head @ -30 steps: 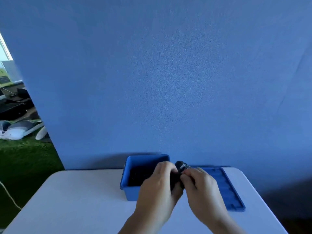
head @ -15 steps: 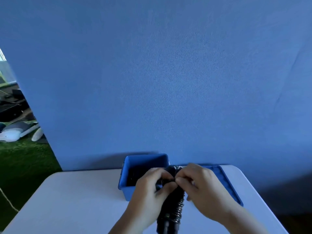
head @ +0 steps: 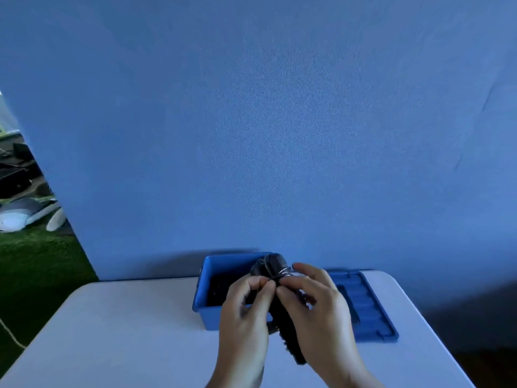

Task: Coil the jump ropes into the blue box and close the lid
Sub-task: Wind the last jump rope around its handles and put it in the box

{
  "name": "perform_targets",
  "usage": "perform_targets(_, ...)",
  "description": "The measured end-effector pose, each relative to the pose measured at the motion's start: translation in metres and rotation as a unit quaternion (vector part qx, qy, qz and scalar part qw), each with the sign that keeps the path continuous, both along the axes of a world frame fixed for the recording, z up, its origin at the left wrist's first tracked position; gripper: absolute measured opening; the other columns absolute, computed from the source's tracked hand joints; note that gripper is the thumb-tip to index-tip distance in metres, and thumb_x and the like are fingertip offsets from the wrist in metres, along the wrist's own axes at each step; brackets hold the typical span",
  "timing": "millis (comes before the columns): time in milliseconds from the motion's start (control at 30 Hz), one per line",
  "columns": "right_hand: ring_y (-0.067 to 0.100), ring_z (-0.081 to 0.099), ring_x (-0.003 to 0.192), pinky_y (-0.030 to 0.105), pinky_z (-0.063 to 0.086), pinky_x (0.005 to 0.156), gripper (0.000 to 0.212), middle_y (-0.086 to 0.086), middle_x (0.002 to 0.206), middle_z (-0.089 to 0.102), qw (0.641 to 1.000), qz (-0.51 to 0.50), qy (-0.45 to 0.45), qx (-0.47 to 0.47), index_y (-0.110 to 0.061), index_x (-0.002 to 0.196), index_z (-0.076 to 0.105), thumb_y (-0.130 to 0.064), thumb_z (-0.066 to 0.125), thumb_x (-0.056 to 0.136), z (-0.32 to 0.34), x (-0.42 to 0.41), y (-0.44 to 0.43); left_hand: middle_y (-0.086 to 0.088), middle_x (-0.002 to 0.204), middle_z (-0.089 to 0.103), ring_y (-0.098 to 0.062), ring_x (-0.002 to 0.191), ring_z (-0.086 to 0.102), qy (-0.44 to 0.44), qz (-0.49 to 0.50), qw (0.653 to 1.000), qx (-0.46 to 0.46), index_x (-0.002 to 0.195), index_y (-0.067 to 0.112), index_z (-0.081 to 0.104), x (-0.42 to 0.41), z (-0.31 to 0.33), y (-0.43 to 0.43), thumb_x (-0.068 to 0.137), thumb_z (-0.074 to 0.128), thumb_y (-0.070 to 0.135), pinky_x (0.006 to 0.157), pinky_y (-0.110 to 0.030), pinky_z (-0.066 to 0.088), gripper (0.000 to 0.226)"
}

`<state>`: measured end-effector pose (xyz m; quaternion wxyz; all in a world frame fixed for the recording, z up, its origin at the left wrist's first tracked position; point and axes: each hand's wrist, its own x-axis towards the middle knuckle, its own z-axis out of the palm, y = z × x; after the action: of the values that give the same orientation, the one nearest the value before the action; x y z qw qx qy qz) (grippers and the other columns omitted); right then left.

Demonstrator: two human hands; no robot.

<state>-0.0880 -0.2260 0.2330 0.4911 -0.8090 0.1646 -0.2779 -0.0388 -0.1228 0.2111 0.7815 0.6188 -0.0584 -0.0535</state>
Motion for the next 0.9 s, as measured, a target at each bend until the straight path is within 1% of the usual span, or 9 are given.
perform_targets(133,-0.002,0.057,0.120,0.010,0.048,0.087,0.018,-0.027,0.131,0.057,0.990,0.005,0.000,0.142,-0.038,0.081,0.080,-0.020,0.077,0.085,0.001,-0.002,0.003,-0.004,0.118,0.064,-0.022,0.097,0.071,-0.041,-0.018,0.999,-0.005,0.088,0.009,0.074,-0.002,0.006,0.003,0.094,0.067,0.006,0.073,-0.052,0.063,0.010)
perform_targets(200,-0.005,0.060,0.115,0.024,0.057,0.086,0.013,-0.022,0.134,0.057,0.977,0.011,0.001,0.215,-0.029,0.082,0.081,-0.017,0.077,0.084,0.006,-0.002,0.003,0.003,0.124,0.062,-0.021,0.103,0.071,-0.071,-0.028,0.997,-0.005,0.090,0.011,0.077,-0.005,0.008,0.004,0.095,0.065,0.004,0.072,-0.044,0.064,0.016)
perform_targets(267,-0.011,0.065,0.102,0.021,0.059,0.071,0.009,-0.018,0.132,0.059,0.956,0.030,-0.001,0.292,-0.016,0.081,0.081,-0.011,0.075,0.085,0.010,-0.001,0.002,0.008,0.124,0.061,-0.020,0.108,0.070,-0.102,-0.024,0.994,0.002,0.090,0.014,0.079,-0.007,0.008,0.003,0.094,0.065,0.003,0.076,-0.044,0.064,0.018)
perform_targets(433,0.006,0.061,0.122,0.051,0.048,0.107,0.019,-0.012,0.131,0.063,0.926,0.073,0.005,0.370,-0.005,0.077,0.078,-0.005,0.066,0.092,0.010,0.002,-0.001,0.010,0.124,0.060,-0.015,0.109,0.069,-0.158,-0.014,0.986,0.055,0.091,0.022,0.080,-0.006,0.003,0.004,0.092,0.073,0.012,0.091,-0.053,0.058,0.013)
perform_targets(533,0.018,0.072,0.097,0.045,0.058,0.084,0.024,0.005,0.119,0.072,0.914,0.074,-0.006,0.398,-0.004,0.088,0.077,-0.004,0.055,0.097,0.008,0.000,0.006,0.012,0.119,0.062,-0.013,0.109,0.069,-0.174,-0.014,0.983,0.060,0.088,0.018,0.079,-0.004,0.000,0.003,0.089,0.074,0.003,0.096,-0.038,0.056,0.016)
perform_targets(633,0.031,0.056,0.063,0.043,0.041,0.056,0.033,0.030,0.083,0.069,0.932,0.072,0.011,0.354,-0.009,0.093,0.074,-0.006,0.042,0.098,0.012,-0.002,0.012,0.012,0.120,0.062,-0.013,0.114,0.067,-0.194,-0.019,0.977,0.089,0.087,0.020,0.076,-0.004,-0.002,0.000,0.089,0.071,-0.003,0.096,-0.027,0.053,0.023)
perform_targets(733,0.029,0.045,0.053,0.042,0.036,0.050,0.029,0.021,0.068,0.060,0.945,0.039,0.015,0.325,-0.007,0.094,0.068,-0.007,0.040,0.096,0.010,0.002,0.014,0.004,0.118,0.065,-0.017,0.107,0.070,-0.172,-0.020,0.981,0.089,0.090,0.022,0.074,-0.004,-0.002,-0.001,0.092,0.071,0.003,0.091,-0.037,0.056,0.019)
perform_targets(800,0.029,0.051,0.051,0.037,0.039,0.046,0.029,0.016,0.093,0.068,0.945,0.034,-0.006,0.324,-0.011,0.090,0.070,-0.006,0.043,0.096,0.012,0.001,0.020,-0.005,0.108,0.070,-0.025,0.098,0.071,-0.141,-0.024,0.987,0.072,0.093,0.021,0.071,-0.003,0.002,0.000,0.093,0.070,0.019,0.084,-0.049,0.058,0.003)
perform_targets(900,0.017,0.068,0.071,0.031,0.050,0.050,0.022,-0.008,0.123,0.060,0.938,0.043,-0.071,0.337,-0.002,0.078,0.067,0.001,0.053,0.094,0.011,-0.001,0.024,-0.009,0.098,0.074,-0.031,0.093,0.072,-0.116,-0.028,0.991,0.068,0.093,0.018,0.069,0.002,0.008,0.002,0.093,0.065,0.026,0.081,-0.056,0.057,0.009)
